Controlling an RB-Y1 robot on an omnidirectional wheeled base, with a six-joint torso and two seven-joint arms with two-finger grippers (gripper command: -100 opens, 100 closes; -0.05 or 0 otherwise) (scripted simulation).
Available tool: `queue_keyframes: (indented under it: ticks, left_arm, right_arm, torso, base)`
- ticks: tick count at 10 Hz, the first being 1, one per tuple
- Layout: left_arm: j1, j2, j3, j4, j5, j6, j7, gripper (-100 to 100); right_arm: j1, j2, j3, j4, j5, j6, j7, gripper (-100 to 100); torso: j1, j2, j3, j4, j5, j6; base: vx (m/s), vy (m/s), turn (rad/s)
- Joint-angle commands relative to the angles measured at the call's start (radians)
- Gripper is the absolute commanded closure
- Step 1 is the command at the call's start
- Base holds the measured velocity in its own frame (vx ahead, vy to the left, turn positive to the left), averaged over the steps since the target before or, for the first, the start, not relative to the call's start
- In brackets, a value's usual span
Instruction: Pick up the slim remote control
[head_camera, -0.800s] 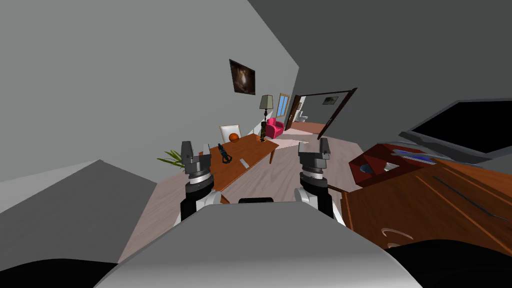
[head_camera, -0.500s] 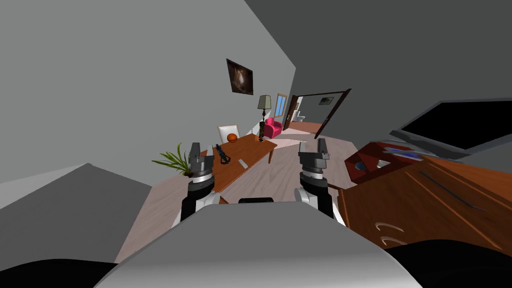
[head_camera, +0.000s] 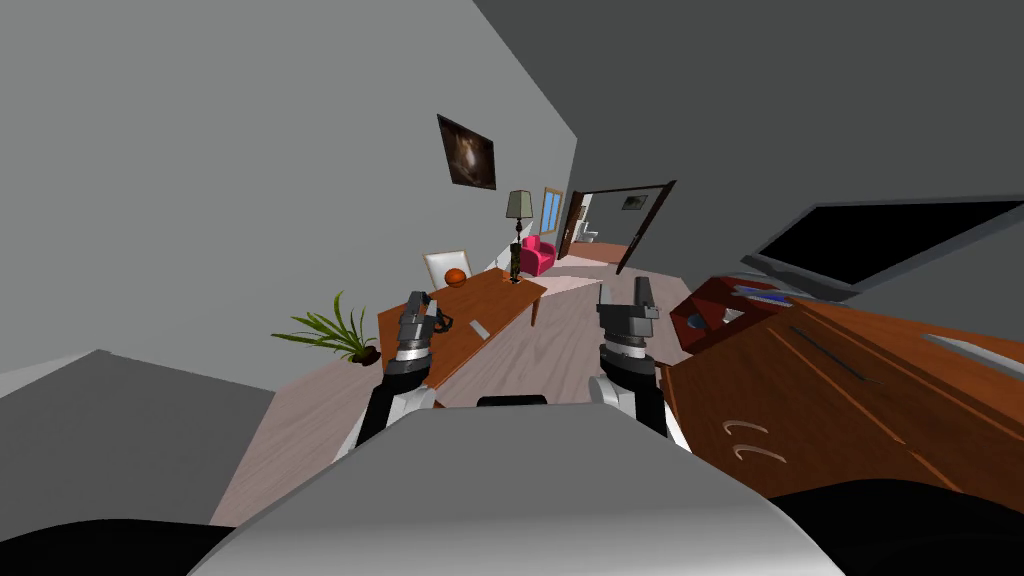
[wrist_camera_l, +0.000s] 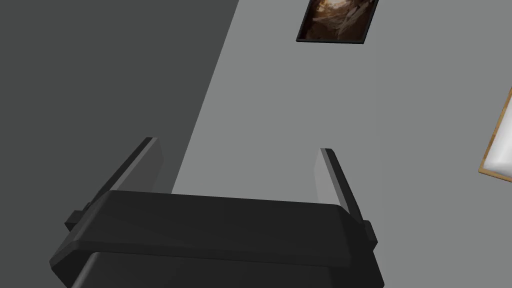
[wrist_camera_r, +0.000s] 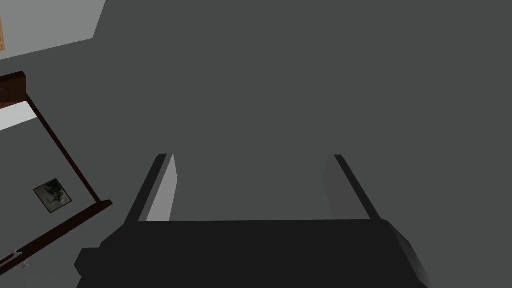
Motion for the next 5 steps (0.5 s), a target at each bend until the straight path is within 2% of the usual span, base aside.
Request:
queue_keyframes:
  ticks: [1,3,4,5]
  left_arm:
    - [-0.005,0.021,0.003,0.016,0.023,0.035,-0.008,-100]
    - [-0.018,0.084,0.006,0.072,0.089,0.103,-0.036,-100]
    - [-0.018,0.084,0.006,0.072,0.1,0.122,-0.036,-100]
    - [-0.025,0.116,0.007,0.101,0.14,0.151,-0.051,-100]
  right_arm:
    - [0.0,0.0,0.0,0.0,0.0,0.0,0.0,0]
    - [0.0,0.0,0.0,0.0,0.0,0.0,0.0,0]
    - [0.0,0.0,0.0,0.0,0.0,0.0,0.0,0]
    - [0.0,0.0,0.0,0.0,0.0,0.0,0.0,0]
  torso:
    - [0.0,0.0,0.0,0.0,0.0,0.0]
    - [0.0,0.0,0.0,0.0,0.0,0.0]
    - [0.0,0.0,0.0,0.0,0.0,0.0]
    - [0.0,0.0,0.0,0.0,0.0,-0.001]
  base:
    - [0.002,-0.009,-0.092]
    - [0.0,-0.017,-0.204]
    - [-0.001,-0.011,-0.084]
    - [0.001,-0.014,-0.163]
